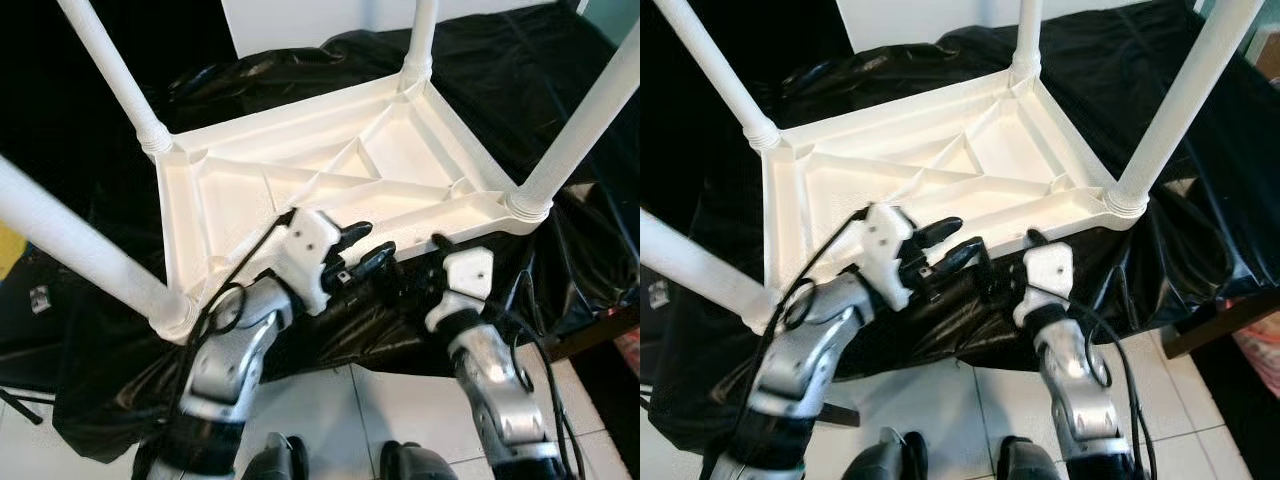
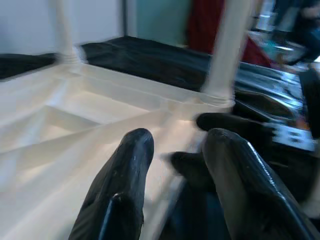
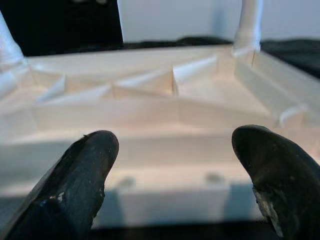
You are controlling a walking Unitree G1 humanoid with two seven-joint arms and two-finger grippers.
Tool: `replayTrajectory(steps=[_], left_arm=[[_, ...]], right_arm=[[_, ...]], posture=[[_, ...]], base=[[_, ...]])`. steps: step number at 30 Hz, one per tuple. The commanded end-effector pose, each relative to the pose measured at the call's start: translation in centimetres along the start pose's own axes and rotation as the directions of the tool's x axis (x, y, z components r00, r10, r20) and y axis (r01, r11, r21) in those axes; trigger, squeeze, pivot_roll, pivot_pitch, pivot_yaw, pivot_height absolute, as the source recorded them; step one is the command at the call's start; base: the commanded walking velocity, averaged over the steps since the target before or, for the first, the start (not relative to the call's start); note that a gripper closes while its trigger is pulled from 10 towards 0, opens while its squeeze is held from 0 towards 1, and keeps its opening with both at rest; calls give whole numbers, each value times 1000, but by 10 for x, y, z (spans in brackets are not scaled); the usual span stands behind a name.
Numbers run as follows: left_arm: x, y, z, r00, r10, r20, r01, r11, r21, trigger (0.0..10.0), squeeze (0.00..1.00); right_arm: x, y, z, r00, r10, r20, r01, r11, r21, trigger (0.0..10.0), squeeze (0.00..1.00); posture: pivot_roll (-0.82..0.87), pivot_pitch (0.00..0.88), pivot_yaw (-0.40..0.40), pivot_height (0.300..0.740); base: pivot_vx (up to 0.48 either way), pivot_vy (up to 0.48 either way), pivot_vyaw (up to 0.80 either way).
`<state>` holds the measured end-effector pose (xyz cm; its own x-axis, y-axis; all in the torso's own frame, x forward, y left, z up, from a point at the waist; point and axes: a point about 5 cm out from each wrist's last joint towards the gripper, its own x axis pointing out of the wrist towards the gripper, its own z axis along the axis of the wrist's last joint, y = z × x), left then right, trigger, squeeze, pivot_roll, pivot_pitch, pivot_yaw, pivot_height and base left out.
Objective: Building children table
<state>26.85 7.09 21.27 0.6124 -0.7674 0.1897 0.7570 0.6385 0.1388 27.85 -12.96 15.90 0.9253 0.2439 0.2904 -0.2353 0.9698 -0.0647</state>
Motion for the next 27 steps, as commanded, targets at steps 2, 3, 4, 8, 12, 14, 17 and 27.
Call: replayTrajectory(steps=[2, 3, 4, 8, 12, 14, 17, 27], left_arm=[[-9, 6, 0, 993, 118, -27, -118, 993, -8, 10000, 0], [-12, 6, 1, 990, 135, -35, -136, 991, -7, 10000, 0], [-12, 6, 1, 990, 135, -35, -136, 991, -7, 10000, 0], [-36, 8, 5, 955, 285, -77, -281, 958, 55, 10000, 0], [-51, 14, 10, 902, 422, -95, -415, 906, 82, 10000, 0], [-60, 16, 13, 867, 486, -110, -480, 874, 79, 10000, 0], [-69, 15, 15, 846, 518, -126, -510, 855, 91, 10000, 0], [-133, -38, 19, 943, 188, -276, -200, 980, -16, 10000, 0]], right_arm=[[3, -2, -8, 999, -12, -35, 13, 999, 29, 10000, 0], [6, -3, -7, 999, -17, -32, 18, 999, 33, 10000, 0], [6, -3, -7, 999, -17, -32, 18, 999, 33, 10000, 0], [25, -3, -4, 1000, -9, -27, 10, 999, 38, 10000, 0], [35, -1, -5, 1000, 3, -29, -2, 999, 40, 10000, 0], [40, -1, -6, 999, 13, -31, -11, 999, 42, 10000, 0], [45, 1, -6, 999, 24, -32, -22, 999, 46, 10000, 0], [68, 12, -6, 995, 97, -27, -95, 993, 69, 10000, 0]], posture=[[45, 133, -3, 740], [45, 133, -3, 740], [45, 133, -3, 740], [102, 130, -59, 740], [137, 131, -85, 740], [161, 135, -104, 740], [182, 135, -121, 740], [256, 127, -176, 740]], base=[[0, 0, 0], [0, 0, 0], [0, 0, 0], [0, 0, 0], [0, 0, 0], [0, 0, 0], [0, 0, 0], [0, 0, 0]])
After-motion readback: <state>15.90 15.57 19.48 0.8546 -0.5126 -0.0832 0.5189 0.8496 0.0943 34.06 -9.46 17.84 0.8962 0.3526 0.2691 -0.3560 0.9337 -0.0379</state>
